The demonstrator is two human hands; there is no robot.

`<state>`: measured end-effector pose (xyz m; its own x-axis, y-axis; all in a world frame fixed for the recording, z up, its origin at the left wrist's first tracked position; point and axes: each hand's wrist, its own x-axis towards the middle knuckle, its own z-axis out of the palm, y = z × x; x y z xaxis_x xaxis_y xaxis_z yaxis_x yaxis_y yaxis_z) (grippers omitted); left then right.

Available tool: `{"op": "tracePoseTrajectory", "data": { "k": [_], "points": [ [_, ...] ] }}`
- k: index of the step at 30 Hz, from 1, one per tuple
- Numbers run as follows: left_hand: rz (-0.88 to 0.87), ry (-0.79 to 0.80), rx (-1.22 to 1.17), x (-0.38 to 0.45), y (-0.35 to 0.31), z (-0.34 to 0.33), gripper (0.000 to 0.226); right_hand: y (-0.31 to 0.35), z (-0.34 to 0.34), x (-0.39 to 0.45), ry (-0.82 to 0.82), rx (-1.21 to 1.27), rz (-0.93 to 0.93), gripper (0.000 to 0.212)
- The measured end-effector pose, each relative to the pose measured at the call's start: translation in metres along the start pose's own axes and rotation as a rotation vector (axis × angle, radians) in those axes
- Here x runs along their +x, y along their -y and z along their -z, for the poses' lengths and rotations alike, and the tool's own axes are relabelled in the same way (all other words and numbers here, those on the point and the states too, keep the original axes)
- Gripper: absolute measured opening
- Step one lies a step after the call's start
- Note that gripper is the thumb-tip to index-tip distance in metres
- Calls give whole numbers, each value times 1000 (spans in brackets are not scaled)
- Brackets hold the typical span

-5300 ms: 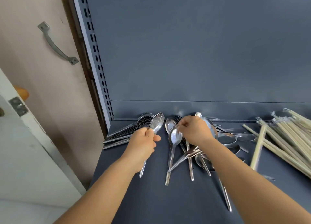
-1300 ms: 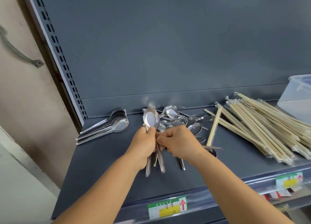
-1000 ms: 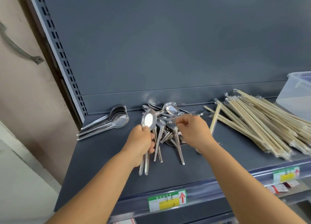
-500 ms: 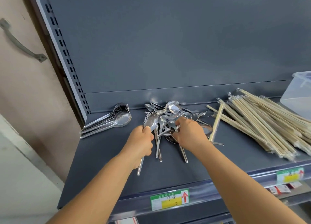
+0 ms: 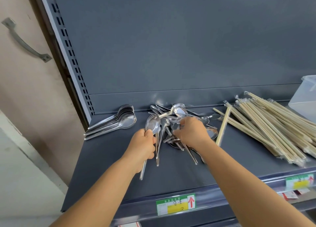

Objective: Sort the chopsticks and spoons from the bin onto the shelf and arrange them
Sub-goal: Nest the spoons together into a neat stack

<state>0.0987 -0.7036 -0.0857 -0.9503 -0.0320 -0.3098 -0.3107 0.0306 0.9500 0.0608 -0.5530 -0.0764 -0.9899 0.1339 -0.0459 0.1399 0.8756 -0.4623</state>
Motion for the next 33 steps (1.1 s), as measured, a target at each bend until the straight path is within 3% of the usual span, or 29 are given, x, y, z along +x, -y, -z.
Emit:
{"op": "tracePoseTrajectory", "data": {
  "k": [5,8,12,16,18,25,29,33],
  "points": [
    [-28,-18,8,4,2,-3,21,6,6,-12,-22,379,3,17],
    [-16,7,-73,3,1,-9,22,16,4,-22,-32,447,42,14],
    [5,81,-173,-2,-2,-15,25,25,0,-36,36,415,124,18],
    [-17,59,-83,-3,-2,-13,26,28,-3,-39,122,409,211,27],
    [-20,45,-63,-1,0,-11,24,26,-1,-36,82,353,220,25],
    [-50,135,-21,-5,-7,-11,22,-14,18,-15,-142,105,81,31],
    [-52,164,41,-3,-10,-22,18,-49,32,-6,-122,-53,-106,43],
    [-40,177,53,1,-12,-35,14,-73,31,2,-73,-39,-223,28]
  ]
}}
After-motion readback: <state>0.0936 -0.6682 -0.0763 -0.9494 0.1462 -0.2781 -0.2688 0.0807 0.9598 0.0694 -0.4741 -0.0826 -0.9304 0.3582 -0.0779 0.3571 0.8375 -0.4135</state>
